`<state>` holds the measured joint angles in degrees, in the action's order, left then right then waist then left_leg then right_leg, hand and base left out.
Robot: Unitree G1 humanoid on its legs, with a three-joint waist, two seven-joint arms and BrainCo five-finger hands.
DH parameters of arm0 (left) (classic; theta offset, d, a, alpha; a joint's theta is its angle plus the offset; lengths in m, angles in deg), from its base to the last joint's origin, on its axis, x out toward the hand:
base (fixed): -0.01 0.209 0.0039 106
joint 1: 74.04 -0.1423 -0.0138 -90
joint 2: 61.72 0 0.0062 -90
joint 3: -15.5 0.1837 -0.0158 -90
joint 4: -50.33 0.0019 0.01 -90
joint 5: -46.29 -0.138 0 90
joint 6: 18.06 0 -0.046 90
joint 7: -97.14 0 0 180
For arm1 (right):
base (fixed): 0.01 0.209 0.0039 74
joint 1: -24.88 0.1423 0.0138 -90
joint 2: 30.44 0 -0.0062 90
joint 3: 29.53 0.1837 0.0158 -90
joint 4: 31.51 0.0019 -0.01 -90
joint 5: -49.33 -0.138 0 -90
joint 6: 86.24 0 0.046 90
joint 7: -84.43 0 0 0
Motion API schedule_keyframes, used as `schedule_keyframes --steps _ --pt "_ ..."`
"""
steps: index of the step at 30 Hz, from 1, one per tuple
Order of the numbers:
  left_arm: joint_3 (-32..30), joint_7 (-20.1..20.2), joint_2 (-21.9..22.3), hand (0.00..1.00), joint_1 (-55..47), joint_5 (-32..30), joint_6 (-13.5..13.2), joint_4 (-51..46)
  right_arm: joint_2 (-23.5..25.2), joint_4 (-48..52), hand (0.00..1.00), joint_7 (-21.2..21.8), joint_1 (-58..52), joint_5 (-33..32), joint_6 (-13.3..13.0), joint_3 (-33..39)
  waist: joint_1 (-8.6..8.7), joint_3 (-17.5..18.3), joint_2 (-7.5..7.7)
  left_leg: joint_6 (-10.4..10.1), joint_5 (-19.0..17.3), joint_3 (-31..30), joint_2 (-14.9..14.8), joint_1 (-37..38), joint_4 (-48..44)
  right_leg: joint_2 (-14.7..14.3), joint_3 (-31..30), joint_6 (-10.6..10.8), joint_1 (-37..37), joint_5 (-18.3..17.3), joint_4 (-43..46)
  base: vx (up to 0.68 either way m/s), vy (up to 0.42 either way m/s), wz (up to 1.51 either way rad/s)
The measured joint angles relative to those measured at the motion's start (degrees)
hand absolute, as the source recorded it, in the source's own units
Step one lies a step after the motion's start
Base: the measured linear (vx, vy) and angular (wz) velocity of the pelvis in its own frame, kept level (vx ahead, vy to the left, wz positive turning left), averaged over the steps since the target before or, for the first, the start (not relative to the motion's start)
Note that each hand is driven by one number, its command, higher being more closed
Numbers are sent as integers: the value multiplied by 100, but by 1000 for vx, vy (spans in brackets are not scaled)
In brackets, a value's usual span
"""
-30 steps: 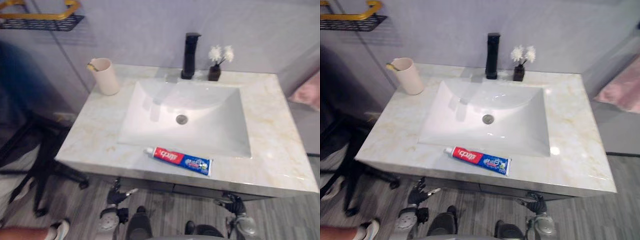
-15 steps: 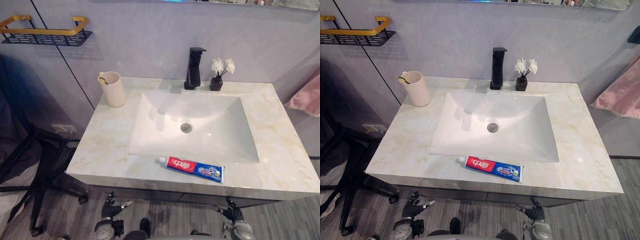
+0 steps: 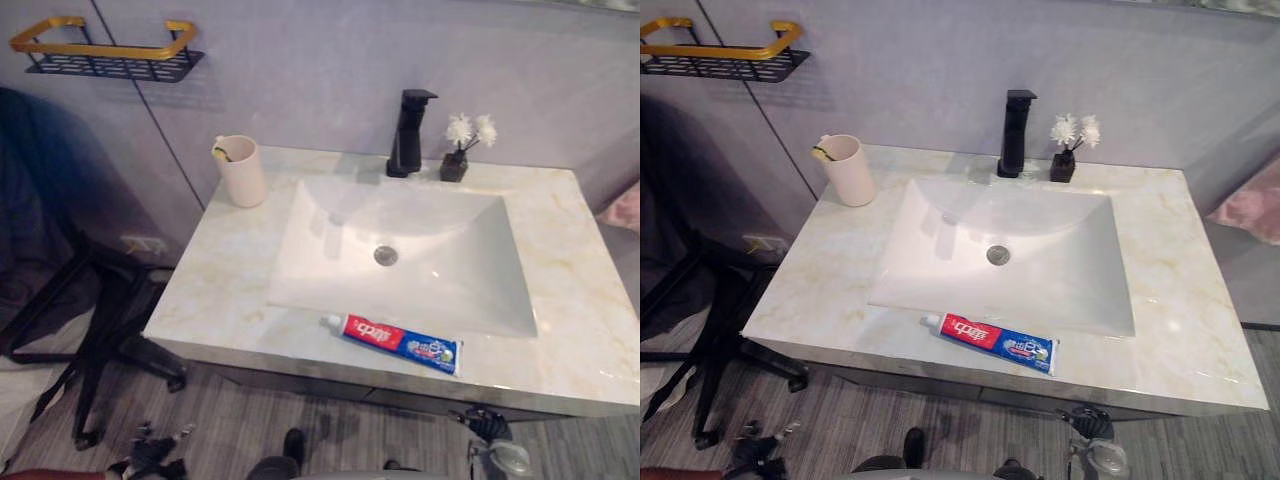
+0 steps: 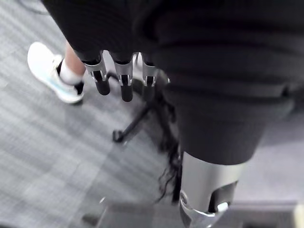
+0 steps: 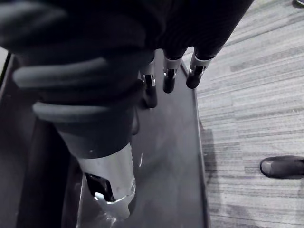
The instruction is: Organize washtable
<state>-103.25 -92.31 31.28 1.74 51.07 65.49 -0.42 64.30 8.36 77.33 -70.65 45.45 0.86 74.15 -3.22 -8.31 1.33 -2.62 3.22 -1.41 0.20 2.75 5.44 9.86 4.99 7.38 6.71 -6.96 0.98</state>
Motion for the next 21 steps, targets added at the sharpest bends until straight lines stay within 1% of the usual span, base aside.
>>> schedule_keyframes --steps 1,2,3,4,5,6,7,9,10,11,12,13,14,15,16,17,18,19,20,21 --pt "-229 -85 -45 0 -53 -52 2 -488 -50 107 0 3 -95 0 0 3 -86 -19 -36 -33 -26 -14 18 1 0 18 -1 -17 -2 -11 -1 -55 16 5" --pt "-467 -155 -66 0 -148 -101 2 -1240 -65 258 0 22 -205 0 -1 11 -114 -42 -73 -49 -39 -109 49 -14 0 34 29 -48 -2 -30 3 -51 13 7" --pt "-547 -202 -73 0 -206 -116 0 -1549 -65 307 0 42 -231 0 -1 17 -113 -48 -85 -45 -41 -190 68 -19 0 41 44 -48 -2 -31 3 -42 -1 12" --pt "-707 -294 -91 0 -279 -210 -4 -2269 -52 442 0 103 -324 1 -1 87 -121 -56 -121 -57 -62 -324 93 -30 0 46 61 -45 -8 -34 21 -36 -11 8" --pt "-821 -355 -97 0 -313 -337 -4 -2783 -43 489 0 125 -355 1 -2 129 -130 -64 -140 -58 -62 -347 93 -32 0 45 72 -54 -25 -55 65 -42 -18 8" --pt "-888 -425 -149 0 -324 -440 -8 -3611 -36 551 0 129 -423 1 -2 133 -175 -58 -154 -84 -84 -384 95 -70 -65 46 74 -14 -59 -100 138 -35 -18 6" --pt "-908 -452 -159 0 -315 -503 -12 -3906 -32 567 0 129 -447 1 -2 133 -195 -55 -158 -92 -110 -398 95 -105 -122 44 84 -19 -73 -110 159 -28 -23 9" --pt "-889 -559 -195 0 -283 -849 -61 -5437 -22 672 0 183 -548 1 -3 134 -216 -48 -175 -42 -202 -476 95 -272 -447 20 122 -37 -92 -124 196 -15 -28 8" --pt "-866 -578 -195 0 -259 -973 -79 -5716 -22 681 0 201 -558 0 -3 138 -216 -45 -179 -42 -219 -489 94 -291 -492 16 123 -37 -91 -124 197 0 0 0" --pt "-664 -605 -232 0 -259 -1143 -135 -6387 -22 699 0 218 -579 1 -3 153 -218 -39 -196 -47 -276 -545 95 -335 -612 5 126 -7 -82 -105 202 0 0 0" --pt "-281 -594 -355 0 -244 -1388 -231 -6962 -22 734 0 221 -609 0 -3 170 -209 -19 -227 -42 -317 -640 102 -396 -711 -6 141 -8 -81 -100 205 8 -24 4" --pt "-77 -578 -429 0 -203 -1496 -284 -7147 -22 759 0 222 -624 -1 -3 175 -205 -15 -238 -47 -336 -660 104 -419 -758 -9 145 -8 -81 -98 207 0 0 0" --pt "416 -550 -586 0 -141 -1706 -367 -7485 -22 769 0 228 -628 -2 -3 174 -194 0 -263 -47 -350 -694 103 -429 -798 -16 138 -6 -77 -90 225 0 0 0" --pt "939 -440 -720 0 1 -1925 -479 -7688 -23 773 0 247 -621 -3 -10 167 -149 12 -283 -48 -350 -782 104 -429 -811 -25 141 -11 -68 -87 231 0 0 0" --pt "1168 -408 -782 0 77 -1973 -528 -7729 -23 773 0 258 -610 -2 -17 159 -114 15 -288 -48 -350 -809 104 -429 -813 -30 149 -15 -61 -84 232 -25 -12 5" --pt "1754 -281 -951 0 277 -2155 -575 -7736 -24 772 0 344 -595 -3 -41 114 -57 28 -308 -48 -349 -828 94 -429 -817 -44 155 -18 -55 -80 237 -44 -7 2" --pt "2315 -166 -1112 0 484 -2228 -598 -7641 -23 771 0 375 -593 -4 -57 63 -53 35 -318 -48 -349 -828 80 -427 -818 -58 137 -16 -58 -77 236 -46 -2 0" --pt "2614 -107 -1191 0 598 -2270 -615 -7567 -24 771 0 380 -587 -4 -59 32 -50 35 -319 -49 -349 -831 75 -427 -816 -64 133 -15 -62 -76 236 -57 -1 -4" --pt "3179 95 -1321 0 833 -2363 -675 -7336 -37 764 0 388 -560 -6 -58 -61 -34 36 -320 -54 -344 -834 61 -427 -813 -78 120 -15 -86 -76 247 -49 -1 -3" --pt "3369 153 -1344 0 920 -2365 -687 -7214 -38 762 0 398 -549 -6 -59 -84 -15 36 -320 -59 -340 -833 55 -427 -812 -83 114 -15 -94 -76 257 -60 -2 -2"
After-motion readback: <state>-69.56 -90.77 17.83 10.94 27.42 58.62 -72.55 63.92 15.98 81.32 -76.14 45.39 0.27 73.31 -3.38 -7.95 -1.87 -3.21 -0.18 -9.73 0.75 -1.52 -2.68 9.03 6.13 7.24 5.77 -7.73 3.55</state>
